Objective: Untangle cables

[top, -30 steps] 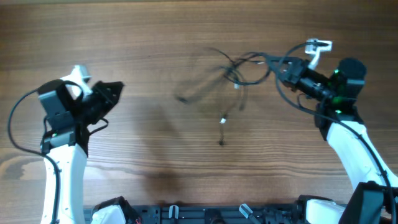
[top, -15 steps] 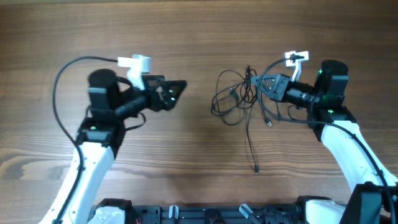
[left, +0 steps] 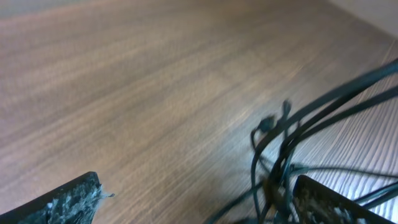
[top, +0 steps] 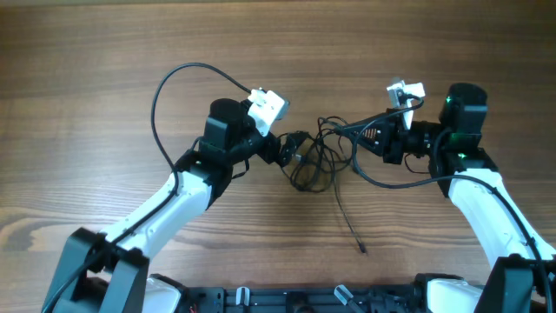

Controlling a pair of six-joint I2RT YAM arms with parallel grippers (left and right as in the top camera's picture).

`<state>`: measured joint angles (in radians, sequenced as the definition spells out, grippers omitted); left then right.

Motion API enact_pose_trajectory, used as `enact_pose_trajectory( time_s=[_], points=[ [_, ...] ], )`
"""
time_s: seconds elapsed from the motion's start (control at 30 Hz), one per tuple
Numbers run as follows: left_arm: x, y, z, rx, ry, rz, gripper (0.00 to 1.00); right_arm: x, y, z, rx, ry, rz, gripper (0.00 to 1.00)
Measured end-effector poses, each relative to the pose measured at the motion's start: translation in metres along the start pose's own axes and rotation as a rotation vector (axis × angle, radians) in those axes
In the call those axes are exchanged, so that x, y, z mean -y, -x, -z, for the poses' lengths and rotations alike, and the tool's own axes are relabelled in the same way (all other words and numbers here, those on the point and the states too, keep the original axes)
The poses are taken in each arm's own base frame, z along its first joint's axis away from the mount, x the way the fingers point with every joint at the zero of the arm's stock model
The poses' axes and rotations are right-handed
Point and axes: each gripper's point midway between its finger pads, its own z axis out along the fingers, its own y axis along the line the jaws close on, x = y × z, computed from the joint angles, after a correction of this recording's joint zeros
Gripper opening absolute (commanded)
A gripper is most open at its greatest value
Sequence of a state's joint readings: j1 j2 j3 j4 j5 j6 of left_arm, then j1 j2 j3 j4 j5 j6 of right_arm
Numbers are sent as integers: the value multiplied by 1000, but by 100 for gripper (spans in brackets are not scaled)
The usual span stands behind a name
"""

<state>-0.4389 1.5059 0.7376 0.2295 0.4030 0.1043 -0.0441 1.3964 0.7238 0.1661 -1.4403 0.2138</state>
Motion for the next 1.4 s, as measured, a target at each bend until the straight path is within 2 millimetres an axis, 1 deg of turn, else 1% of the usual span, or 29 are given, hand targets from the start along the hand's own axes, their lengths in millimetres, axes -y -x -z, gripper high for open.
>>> enact_pose_trajectory(
  time_s=[0.03, 0.1, 0.23, 0.3, 0.4, 0.47, 0.53, 0.57, 0.63, 0.8, 0.83, 0.87, 0.9, 1.0, 1.03, 1.07, 1.1, 1.17, 1.23, 1.27, 1.33, 1.37, 1.4],
  points=[
    [0, -4, -2, -13, 1, 1, 100, 1, 1, 2, 4, -3, 1, 4],
    [1, -10, -4, -34, -1, 7, 100, 4, 3, 7, 17, -17, 2, 4],
    [4, -12, -4, -41, -18, 26, 100, 9, 7, 16, 37, -40, 0, 4],
    [13, -12, -4, -43, -62, 37, 100, 8, 7, 17, 38, -36, -1, 4],
    [33, -13, -6, -50, -127, 29, 100, 6, 6, 17, 36, -22, -1, 4],
    [43, -17, -10, -62, -151, 15, 100, 2, 6, 17, 32, -3, -1, 4],
    [41, -29, -19, -93, -129, -8, 100, -2, 5, 17, 27, 20, -1, 4],
    [33, -31, -24, -87, -94, -38, 100, -3, 4, 17, 25, 28, -1, 4],
    [25, -36, -30, -92, -63, -85, 100, -5, 4, 17, 23, 37, -5, 4],
    [16, -48, -46, -94, -46, -136, 100, -5, 4, 17, 22, 41, -32, 4],
    [17, -49, -48, -91, -57, -138, 97, -5, 5, 17, 22, 42, -34, 4],
    [21, -50, -49, -90, -80, -137, 91, -6, 5, 17, 21, 43, -36, 4],
    [25, -52, -50, -93, -105, -134, 84, -6, 5, 17, 21, 44, -37, 4],
    [35, -53, -49, -89, -168, -144, 59, -7, 6, 17, 21, 46, -46, 4],
    [37, -53, -49, -88, -177, -138, 46, -7, 6, 17, 21, 48, -49, 4],
    [39, -51, -49, -81, -185, -147, 16, -7, 6, 17, 20, 48, -50, 4],
    [42, -47, -49, -62, -196, -162, 4, -7, 6, 17, 20, 48, -50, 4],
    [52, -42, -51, -40, -217, -181, 4, -4, 7, 17, 25, 33, -52, 4],
    [54, -36, -51, -19, -219, -169, 4, 7, 8, 17, 40, -30, -83, 4],
    [50, -31, -50, -9, -202, -114, 4, 20, 6, 18, 55, -101, -140, 4],
    [35, -16, -42, 22, -158, -11, 4, 51, -1, 23, 84, -274, -279, 4],
    [28, -7, -35, 44, -141, 22, 4, 72, -11, 31, 99, -405, -387, 4],
    [13, 18, -17, 108, -104, 89, 4, 89, -21, 39, 110, -514, -468, 4]
  ],
)
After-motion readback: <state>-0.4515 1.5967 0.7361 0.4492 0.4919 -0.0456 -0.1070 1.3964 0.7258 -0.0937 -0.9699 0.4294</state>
